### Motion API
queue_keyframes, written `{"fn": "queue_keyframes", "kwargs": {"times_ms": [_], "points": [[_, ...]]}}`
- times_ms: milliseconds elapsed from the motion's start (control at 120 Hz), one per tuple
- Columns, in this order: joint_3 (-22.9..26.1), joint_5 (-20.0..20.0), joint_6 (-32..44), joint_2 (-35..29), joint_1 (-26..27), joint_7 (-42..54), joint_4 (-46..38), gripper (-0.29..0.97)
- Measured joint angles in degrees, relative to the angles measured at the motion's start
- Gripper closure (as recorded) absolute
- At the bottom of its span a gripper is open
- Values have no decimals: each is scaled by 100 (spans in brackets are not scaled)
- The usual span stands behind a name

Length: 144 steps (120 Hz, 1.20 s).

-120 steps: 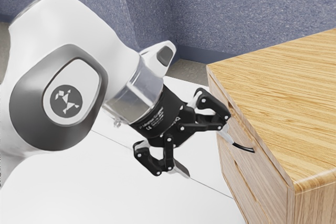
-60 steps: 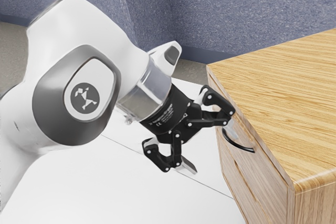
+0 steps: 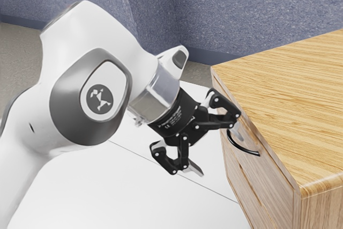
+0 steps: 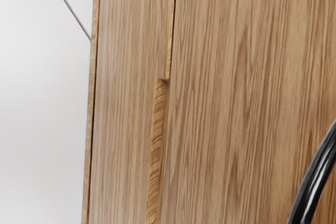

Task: Pull the drawer handle with one arm to open the drawer

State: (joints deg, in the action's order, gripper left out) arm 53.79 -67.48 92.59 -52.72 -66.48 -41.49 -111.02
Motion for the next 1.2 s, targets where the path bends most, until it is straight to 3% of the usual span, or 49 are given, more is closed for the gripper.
{"fn": "queue_keyframes", "kwargs": {"times_ms": [717,1200], "points": [[96,-3,83,-2,-36,126,-203,1],[-202,149,80,10,164,257,-425,2]]}}
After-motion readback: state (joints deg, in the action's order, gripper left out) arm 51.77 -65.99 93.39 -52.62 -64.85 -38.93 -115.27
